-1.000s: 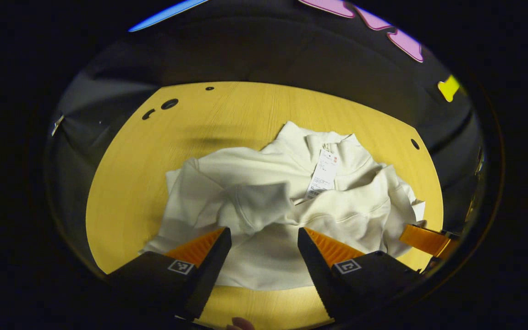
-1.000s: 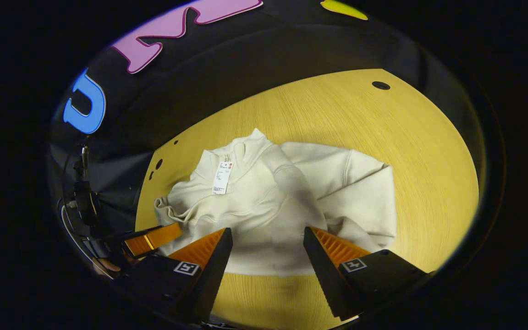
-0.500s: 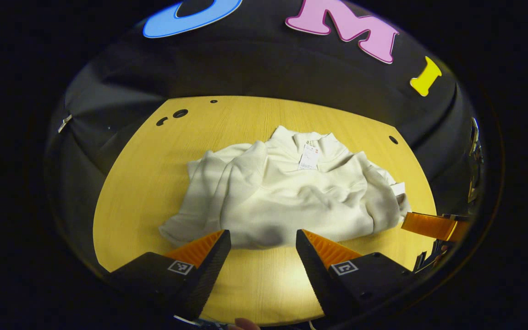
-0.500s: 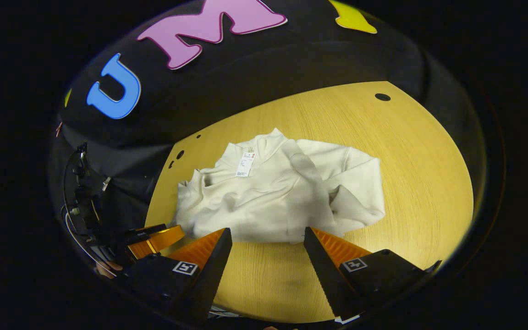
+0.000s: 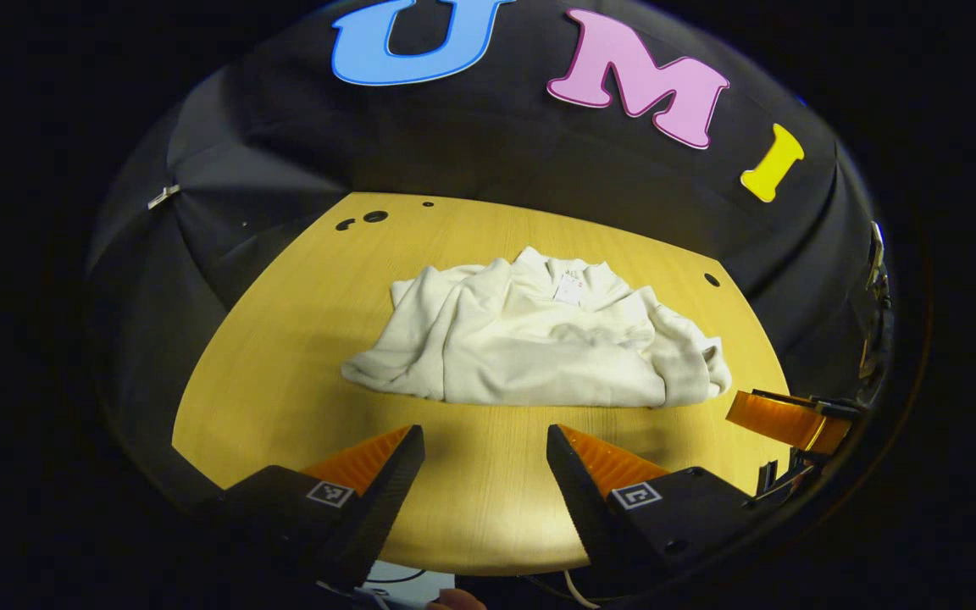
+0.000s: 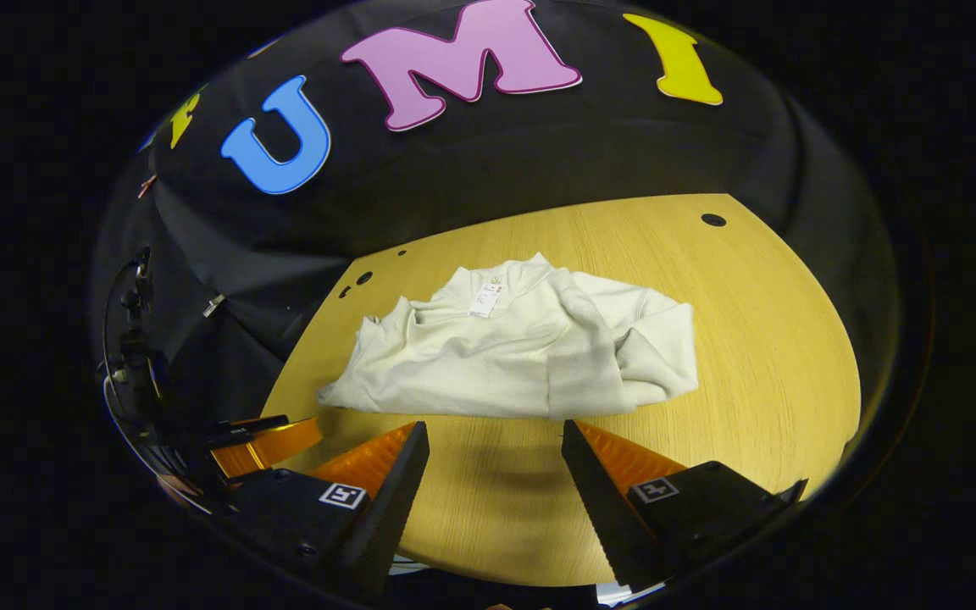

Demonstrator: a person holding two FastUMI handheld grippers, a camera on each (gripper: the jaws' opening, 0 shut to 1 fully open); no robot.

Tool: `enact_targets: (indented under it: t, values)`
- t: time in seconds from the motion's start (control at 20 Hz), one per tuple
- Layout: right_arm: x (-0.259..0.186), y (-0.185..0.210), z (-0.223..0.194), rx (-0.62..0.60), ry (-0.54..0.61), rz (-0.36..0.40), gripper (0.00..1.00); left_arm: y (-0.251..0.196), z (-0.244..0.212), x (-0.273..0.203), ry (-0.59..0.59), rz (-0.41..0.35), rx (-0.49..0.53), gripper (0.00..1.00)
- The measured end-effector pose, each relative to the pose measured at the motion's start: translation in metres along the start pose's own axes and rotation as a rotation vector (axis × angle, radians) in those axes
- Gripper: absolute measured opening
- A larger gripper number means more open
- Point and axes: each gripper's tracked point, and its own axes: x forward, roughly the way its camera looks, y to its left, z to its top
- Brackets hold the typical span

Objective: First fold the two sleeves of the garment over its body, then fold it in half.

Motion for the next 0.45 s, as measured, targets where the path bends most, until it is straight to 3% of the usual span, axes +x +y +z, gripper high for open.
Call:
enact_targets:
  t: [0.05, 0.1, 0.3, 0.4, 0.45]
  values:
    - [-0.003, 0.001, -0.003, -0.016, -0.004, -0.002, 0.97, -0.003, -0.003, -0.003, -0.004, -0.007, -0.003, 0.90]
    - [-0.003, 0.001, -0.006, -0.028, -0.006, -0.004, 0.97, -0.004, -0.008, -0.005, 0.000, -0.011, 0.004, 0.94]
    - [-0.007, 0.004, -0.021, -0.038, 0.013, -0.005, 0.97, -0.009, -0.015, -0.006, 0.018, -0.018, 0.022, 0.95]
    - [-0.008, 0.005, -0.025, -0.036, 0.020, -0.004, 0.97, -0.010, -0.016, -0.005, 0.019, -0.021, 0.034, 0.90]
    - [-0.007, 0.005, -0.026, -0.033, 0.022, -0.003, 0.97, -0.011, -0.016, -0.005, 0.020, -0.022, 0.040, 0.95]
